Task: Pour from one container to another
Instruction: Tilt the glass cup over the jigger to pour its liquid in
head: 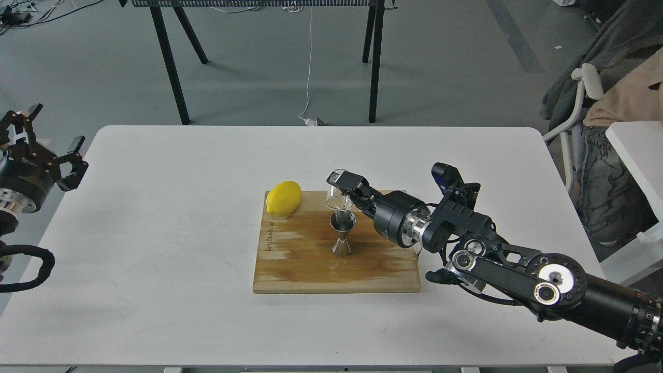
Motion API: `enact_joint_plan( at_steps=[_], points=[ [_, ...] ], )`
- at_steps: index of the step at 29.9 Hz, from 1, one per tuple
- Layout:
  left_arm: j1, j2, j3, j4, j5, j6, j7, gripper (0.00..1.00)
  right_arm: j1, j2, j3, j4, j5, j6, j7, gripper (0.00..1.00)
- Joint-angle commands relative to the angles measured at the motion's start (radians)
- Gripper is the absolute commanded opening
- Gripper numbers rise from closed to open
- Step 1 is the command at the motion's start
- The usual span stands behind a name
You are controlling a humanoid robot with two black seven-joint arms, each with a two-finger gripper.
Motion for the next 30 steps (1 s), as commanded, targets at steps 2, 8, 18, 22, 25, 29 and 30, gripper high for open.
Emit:
enact_joint_plan(
  at_steps=[2, 8, 18, 22, 25, 29, 30],
  points=[
    [0.000, 0.000, -0.001, 0.000, 0.000, 0.000, 0.000, 0.86, 0.006, -0.002, -0.018, -0.003, -0.022, 0.000, 0.002, 0.36],
    [0.002, 0.000, -0.001, 0.000, 0.000, 0.000, 0.000, 0.86, 0.018, -0.013, -0.029, -0.005, -0.024, 0.000, 0.005, 0.36],
    [0.002, 0.000, -0.001, 0.000, 0.000, 0.000, 0.000, 0.86, 0.034, -0.017, -0.061, -0.005, -0.050, 0.000, 0.009, 0.36],
    [0.002, 0.000, 0.001, 0.000, -0.001, 0.000, 0.000, 0.86, 0.038, -0.022, -0.063, -0.005, -0.051, 0.000, 0.011, 0.36],
    [0.002, 0.000, 0.001, 0.000, 0.000, 0.000, 0.000, 0.86, 0.040, -0.028, -0.064, -0.005, -0.051, 0.000, 0.011, 0.36],
    [0.002, 0.002, 0.001, 0.000, 0.000, 0.000, 0.000, 0.86, 0.040, -0.028, -0.063, -0.003, -0.047, 0.000, 0.011, 0.36],
    [0.002, 0.002, 0.001, 0.000, 0.000, 0.000, 0.000, 0.86, 0.040, -0.028, -0.063, -0.003, -0.039, -0.001, 0.009, 0.36]
  ],
)
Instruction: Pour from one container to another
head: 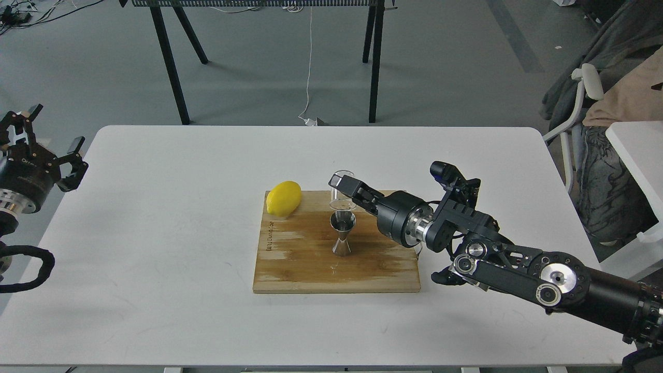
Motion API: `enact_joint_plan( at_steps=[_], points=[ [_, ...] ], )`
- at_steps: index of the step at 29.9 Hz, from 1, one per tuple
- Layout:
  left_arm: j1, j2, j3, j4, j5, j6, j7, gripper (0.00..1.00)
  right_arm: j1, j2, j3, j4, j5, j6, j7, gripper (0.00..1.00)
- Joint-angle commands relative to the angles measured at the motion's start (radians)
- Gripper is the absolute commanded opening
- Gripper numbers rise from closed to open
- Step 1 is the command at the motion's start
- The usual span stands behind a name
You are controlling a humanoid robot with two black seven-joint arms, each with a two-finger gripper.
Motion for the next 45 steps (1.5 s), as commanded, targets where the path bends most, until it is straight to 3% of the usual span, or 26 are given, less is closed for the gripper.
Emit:
enact_joint_plan(
  at_steps=[1, 11, 19, 30, 36, 45],
  points=[
    [0.000, 0.000, 0.000, 0.000, 0.000, 0.000, 0.000, 0.86, -0.001, 0.001, 0.004, 0.002, 0.018, -0.003, -0.002, 0.36],
    [-0.002, 0.003, 0.002, 0.000, 0.000, 0.000, 0.000, 0.86, -0.049, 0.010, 0.160, 0.087, 0.373, -0.040, -0.006, 0.36],
    [0.000, 0.000, 0.002, 0.000, 0.000, 0.000, 0.000, 0.86, -0.243, 0.046, 0.575, 0.138, 0.927, -0.086, -0.008, 0.36],
    [0.003, -0.002, 0.002, 0.000, -0.001, 0.000, 0.000, 0.86, -0.610, 0.130, 1.171, 0.112, 1.282, -0.100, -0.009, 0.35],
    [0.005, -0.003, 0.002, 0.000, -0.001, 0.000, 0.000, 0.86, -0.699, 0.135, 1.266, -0.017, 1.373, -0.098, -0.009, 0.36],
    [0.008, -0.011, 0.003, 0.000, -0.001, 0.000, 0.000, 0.86, -0.705, 0.155, 1.262, -0.187, 1.391, -0.097, -0.012, 0.37]
  ],
)
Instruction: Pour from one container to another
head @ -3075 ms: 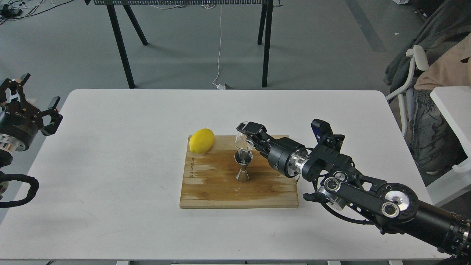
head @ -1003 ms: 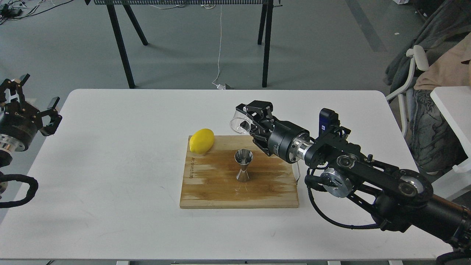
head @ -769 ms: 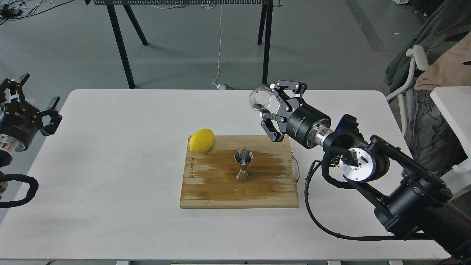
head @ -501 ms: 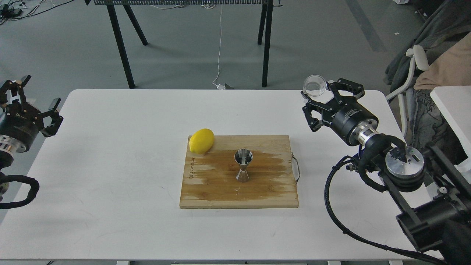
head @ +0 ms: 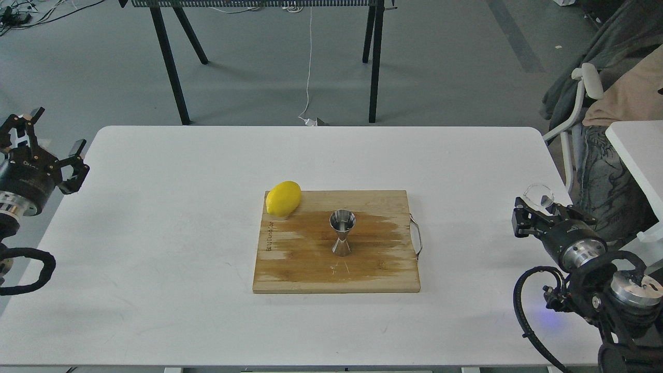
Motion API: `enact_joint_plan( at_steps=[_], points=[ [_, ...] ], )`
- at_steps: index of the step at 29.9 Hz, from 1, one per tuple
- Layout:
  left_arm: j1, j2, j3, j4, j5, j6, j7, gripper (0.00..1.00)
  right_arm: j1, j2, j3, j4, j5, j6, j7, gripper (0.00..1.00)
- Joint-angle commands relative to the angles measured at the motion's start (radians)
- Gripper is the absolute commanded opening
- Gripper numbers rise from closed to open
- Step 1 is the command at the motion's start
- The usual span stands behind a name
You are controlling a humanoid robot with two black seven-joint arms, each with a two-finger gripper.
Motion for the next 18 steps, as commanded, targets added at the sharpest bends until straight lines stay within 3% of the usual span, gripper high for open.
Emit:
enact_joint_plan(
  at_steps=[1, 18],
  points=[
    [0.000, -0.005, 0.002, 0.000, 0.000, 0.000, 0.000, 0.86, 0.000, 0.005, -0.010, -0.037, 0.001, 0.000, -0.001, 0.37],
    [0.002, -0.005, 0.002, -0.002, 0.002, 0.000, 0.000, 0.86, 0.004, 0.022, -0.073, -0.095, -0.001, 0.001, 0.000, 0.40]
  ],
)
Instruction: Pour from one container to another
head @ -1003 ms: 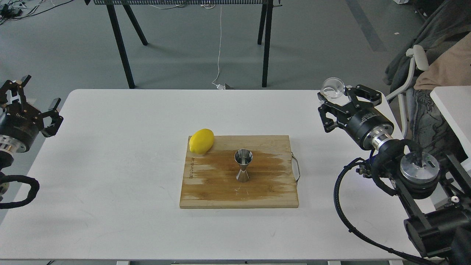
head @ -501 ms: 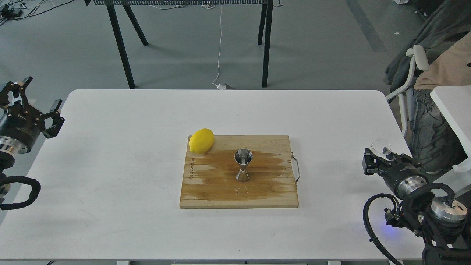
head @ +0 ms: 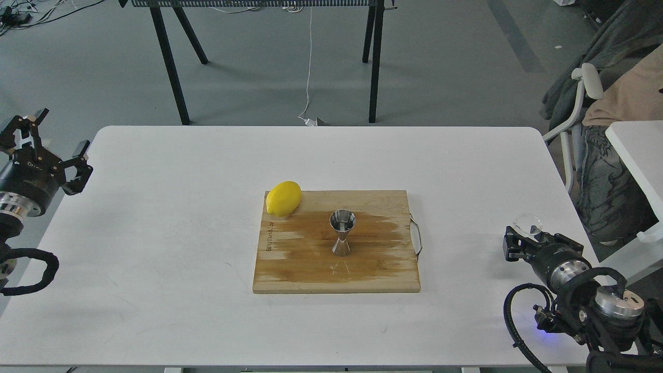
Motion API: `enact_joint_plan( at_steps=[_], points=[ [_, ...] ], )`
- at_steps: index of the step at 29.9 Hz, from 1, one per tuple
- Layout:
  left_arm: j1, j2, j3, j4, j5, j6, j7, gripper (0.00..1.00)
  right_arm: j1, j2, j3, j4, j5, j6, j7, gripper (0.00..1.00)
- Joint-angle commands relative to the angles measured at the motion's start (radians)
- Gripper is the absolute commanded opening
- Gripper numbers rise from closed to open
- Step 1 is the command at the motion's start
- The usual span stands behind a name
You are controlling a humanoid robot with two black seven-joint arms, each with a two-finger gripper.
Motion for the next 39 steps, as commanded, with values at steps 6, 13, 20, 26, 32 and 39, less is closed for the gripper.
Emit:
enact_joint_plan(
  at_steps=[6, 13, 20, 26, 32, 39],
  points=[
    [0.001, 0.000, 0.000, 0.002, -0.001, 0.000, 0.000, 0.86, 0.000, 0.016, -0.036, -0.002, 0.000, 0.001, 0.002, 0.43],
    [0.001, 0.000, 0.000, 0.000, 0.000, 0.000, 0.000, 0.86, -0.001, 0.018, -0.038, -0.003, 0.000, 0.001, 0.002, 0.51],
    [0.001, 0.000, 0.000, 0.000, 0.000, 0.000, 0.000, 0.86, -0.007, 0.018, -0.038, -0.006, 0.000, 0.001, 0.002, 0.56],
    [0.001, 0.000, 0.000, 0.000, -0.001, 0.000, 0.000, 0.86, -0.007, 0.018, -0.038, -0.006, 0.000, 0.001, 0.002, 0.59],
    [0.002, 0.000, 0.000, 0.000, 0.000, 0.000, 0.000, 0.86, -0.009, 0.018, -0.038, -0.003, 0.000, 0.001, 0.000, 0.83],
    [0.002, 0.000, 0.000, 0.002, 0.000, 0.000, 0.000, 0.86, -0.014, 0.010, -0.058, 0.014, 0.000, 0.002, -0.001, 0.99]
  ],
)
